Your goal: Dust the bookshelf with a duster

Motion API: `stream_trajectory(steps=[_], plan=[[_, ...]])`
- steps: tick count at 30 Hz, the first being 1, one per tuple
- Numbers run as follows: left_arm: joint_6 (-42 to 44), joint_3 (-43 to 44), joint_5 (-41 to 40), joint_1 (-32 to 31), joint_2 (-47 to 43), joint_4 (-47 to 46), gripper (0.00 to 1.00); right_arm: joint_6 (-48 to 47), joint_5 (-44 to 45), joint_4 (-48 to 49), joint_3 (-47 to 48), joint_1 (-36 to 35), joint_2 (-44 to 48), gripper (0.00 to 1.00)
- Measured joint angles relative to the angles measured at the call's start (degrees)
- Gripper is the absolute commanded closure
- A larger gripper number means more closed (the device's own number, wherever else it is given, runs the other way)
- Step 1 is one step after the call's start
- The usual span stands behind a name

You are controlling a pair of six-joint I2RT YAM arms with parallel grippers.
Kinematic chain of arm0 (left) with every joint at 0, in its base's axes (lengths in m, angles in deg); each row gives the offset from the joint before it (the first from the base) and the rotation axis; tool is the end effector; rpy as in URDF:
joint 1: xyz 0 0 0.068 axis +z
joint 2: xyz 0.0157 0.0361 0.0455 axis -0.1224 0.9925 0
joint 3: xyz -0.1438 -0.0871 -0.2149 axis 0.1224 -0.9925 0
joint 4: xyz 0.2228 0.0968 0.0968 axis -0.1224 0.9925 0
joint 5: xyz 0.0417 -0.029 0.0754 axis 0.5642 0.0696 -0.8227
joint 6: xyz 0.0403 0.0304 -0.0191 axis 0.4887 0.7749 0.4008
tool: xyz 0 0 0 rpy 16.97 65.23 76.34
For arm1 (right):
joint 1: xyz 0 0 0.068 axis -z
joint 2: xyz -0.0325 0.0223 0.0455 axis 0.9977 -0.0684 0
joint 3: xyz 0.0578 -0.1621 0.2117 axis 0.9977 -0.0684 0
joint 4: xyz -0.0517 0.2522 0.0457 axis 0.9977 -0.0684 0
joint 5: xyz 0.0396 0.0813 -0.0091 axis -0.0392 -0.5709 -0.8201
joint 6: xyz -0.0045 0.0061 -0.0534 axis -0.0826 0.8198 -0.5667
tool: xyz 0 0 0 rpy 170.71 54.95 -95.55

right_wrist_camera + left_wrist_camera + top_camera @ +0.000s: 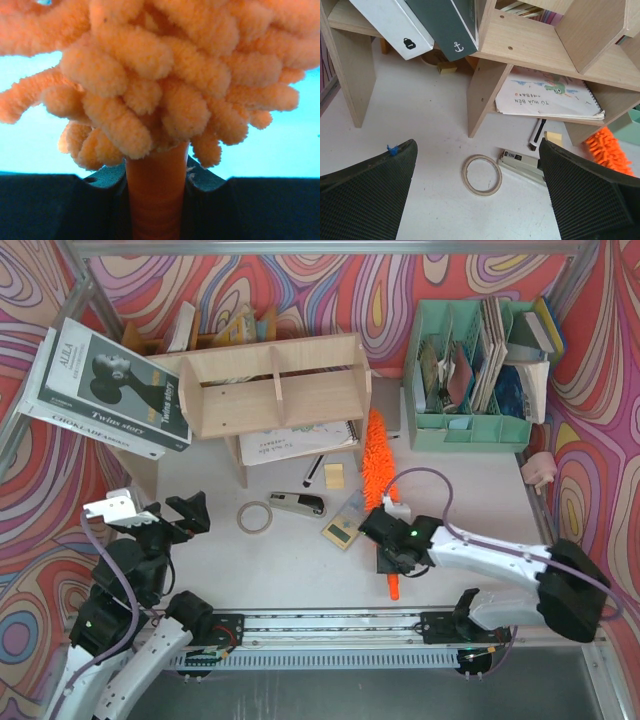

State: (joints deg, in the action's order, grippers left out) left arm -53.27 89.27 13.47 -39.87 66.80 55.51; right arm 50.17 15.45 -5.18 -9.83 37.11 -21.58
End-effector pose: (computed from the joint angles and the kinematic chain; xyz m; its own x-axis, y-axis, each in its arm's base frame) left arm 0.0476 -0.0085 0.3512 0.0155 -0.3478 -0.9374 0.0267 0.9374 -0.3473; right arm 0.1488 0.1640 0.1745 -0.9519 0.0819 -0.2954 0.0321 0.9850 0.1694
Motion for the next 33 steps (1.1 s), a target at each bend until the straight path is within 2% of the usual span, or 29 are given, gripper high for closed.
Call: stream_trajectory(steps=[7,10,19,24,33], plan=[[-0.61,0.0,-1.38,0.02,0.09,0.52,0.02,0.11,5.2,-4.81,2.69,-0.2,17.86,1.0],[-0.9,0.0,-2.03,0.02,0.33,0.74,0.02,-1.03,6.95,-5.2,5.27,-0.2,22.38,1.0],[-1.18,0.0,-3.34,0.04,1.25,2.36,0.02,-7.69,8.61,-6.73,11.37,-0.2,29.7,1.0],[-1.31,0.02,-4.15,0.04,1.27,2.4,0.02,-12.55,4.66,-4.42,11.89,-0.22,33.03,1.0],[-1.31,0.02,-4.61,0.04,2.25,2.71,0.02,-17.86,-2.89,-0.94,11.45,-1.88,32.57,1.0]])
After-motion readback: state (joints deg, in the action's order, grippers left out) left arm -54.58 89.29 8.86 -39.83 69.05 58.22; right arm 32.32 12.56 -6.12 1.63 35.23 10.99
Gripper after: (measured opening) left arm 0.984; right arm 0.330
